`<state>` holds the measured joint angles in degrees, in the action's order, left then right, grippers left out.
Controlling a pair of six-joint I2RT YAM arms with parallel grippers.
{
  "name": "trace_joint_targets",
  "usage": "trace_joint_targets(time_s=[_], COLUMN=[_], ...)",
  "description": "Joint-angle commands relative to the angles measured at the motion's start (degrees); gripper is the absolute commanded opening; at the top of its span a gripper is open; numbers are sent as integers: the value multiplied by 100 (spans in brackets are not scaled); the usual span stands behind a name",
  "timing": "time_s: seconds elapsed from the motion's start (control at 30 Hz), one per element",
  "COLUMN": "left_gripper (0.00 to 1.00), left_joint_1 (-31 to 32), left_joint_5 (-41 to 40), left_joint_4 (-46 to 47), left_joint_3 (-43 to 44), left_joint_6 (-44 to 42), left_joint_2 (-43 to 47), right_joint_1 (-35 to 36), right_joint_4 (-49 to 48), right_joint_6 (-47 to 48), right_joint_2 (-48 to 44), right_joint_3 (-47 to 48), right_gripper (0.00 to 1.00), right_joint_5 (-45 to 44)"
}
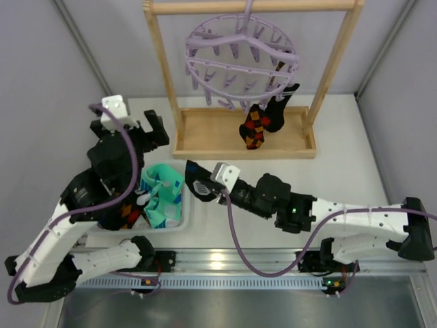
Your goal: Remove the socks clipped to the hanger
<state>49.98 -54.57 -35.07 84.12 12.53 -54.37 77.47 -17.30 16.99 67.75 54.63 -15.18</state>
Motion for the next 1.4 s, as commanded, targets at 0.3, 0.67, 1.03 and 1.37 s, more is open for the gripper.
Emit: trace_joint_targets(time_s=[0.3, 0.67, 1.03, 1.37], left_gripper=[98, 98, 98, 98], left_joint_1=[21, 21, 21, 21], left_joint_5=[-133, -247, -160, 200], left_joint_4=[88, 53, 62, 70], left_joint_3=[-168, -141, -273, -413], left_joint_6=[65, -163, -41, 135], left_joint_2=[1007, 1165, 1376, 1455], right_joint_1=[-364, -575, -487, -514], right_joint_4=[816, 1860, 1449, 667], right_joint_6=[-442, -1304, -1471, -1541], right_joint_2=[2502, 6249, 6419, 4259], right_joint_3=[2709, 5285, 4962, 3696], right_gripper=[0, 0, 11, 66], right_joint_5=[2372, 2318, 2142, 2151])
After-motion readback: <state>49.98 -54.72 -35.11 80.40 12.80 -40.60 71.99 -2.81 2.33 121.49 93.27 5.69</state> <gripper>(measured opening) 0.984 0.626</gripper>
